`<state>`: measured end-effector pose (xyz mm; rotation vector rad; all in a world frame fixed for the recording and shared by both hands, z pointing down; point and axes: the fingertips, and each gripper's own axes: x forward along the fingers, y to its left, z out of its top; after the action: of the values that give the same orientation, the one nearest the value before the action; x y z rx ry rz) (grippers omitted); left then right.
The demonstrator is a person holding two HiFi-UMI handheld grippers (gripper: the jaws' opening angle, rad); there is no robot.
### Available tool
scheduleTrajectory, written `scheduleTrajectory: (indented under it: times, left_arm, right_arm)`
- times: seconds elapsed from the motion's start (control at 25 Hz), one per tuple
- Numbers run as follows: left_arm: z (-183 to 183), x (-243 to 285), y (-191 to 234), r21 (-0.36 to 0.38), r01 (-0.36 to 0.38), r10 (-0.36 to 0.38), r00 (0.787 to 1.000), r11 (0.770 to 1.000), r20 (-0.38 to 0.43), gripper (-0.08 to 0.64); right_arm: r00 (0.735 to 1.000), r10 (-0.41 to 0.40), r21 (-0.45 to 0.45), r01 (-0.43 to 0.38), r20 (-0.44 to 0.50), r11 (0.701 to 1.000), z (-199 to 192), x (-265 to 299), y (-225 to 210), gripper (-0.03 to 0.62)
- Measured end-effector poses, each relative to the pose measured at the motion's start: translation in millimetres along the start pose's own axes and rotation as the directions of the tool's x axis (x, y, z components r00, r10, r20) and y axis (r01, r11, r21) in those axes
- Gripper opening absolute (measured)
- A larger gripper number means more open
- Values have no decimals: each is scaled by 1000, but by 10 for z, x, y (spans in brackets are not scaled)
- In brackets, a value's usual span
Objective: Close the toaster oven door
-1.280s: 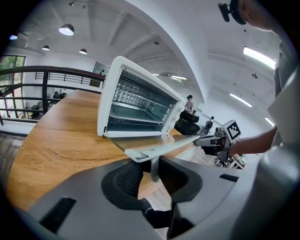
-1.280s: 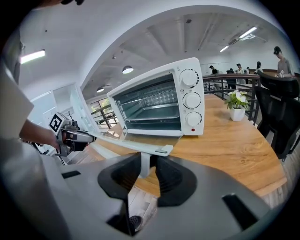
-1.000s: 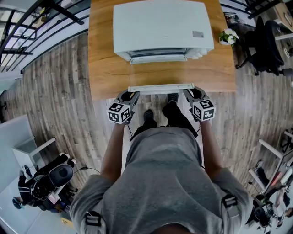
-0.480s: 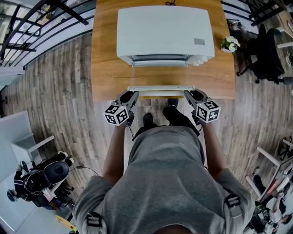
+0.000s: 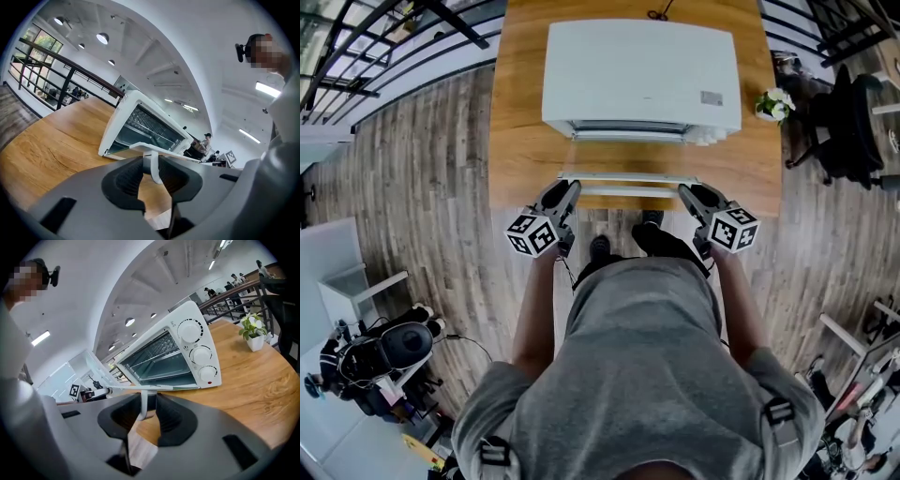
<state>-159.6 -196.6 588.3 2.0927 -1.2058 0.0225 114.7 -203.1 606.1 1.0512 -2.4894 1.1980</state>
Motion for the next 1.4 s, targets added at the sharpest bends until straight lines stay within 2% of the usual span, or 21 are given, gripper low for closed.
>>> scheduleTrajectory:
  times: [0.44,0.76,1.2,1.4]
  left_arm:
    - [282,74,-4,-77,-7,17,991,997,130,120]
    - [516,120,-7,-121,-27,57,967,992,249,121]
    - [619,164,19,-164,-49,101,941,985,323,121]
    - [705,190,25,-172,-37,94,939,984,332,123]
  right_arm:
    - [995,93,70,-96,37,993,318,51,2,123]
    - [984,150,160,-164,97,973,563,91,4,129]
    - [972,213,187,-229,100,955,691,140,-20,133]
    - [972,211,205,-230,106,952,774,166,-2,135]
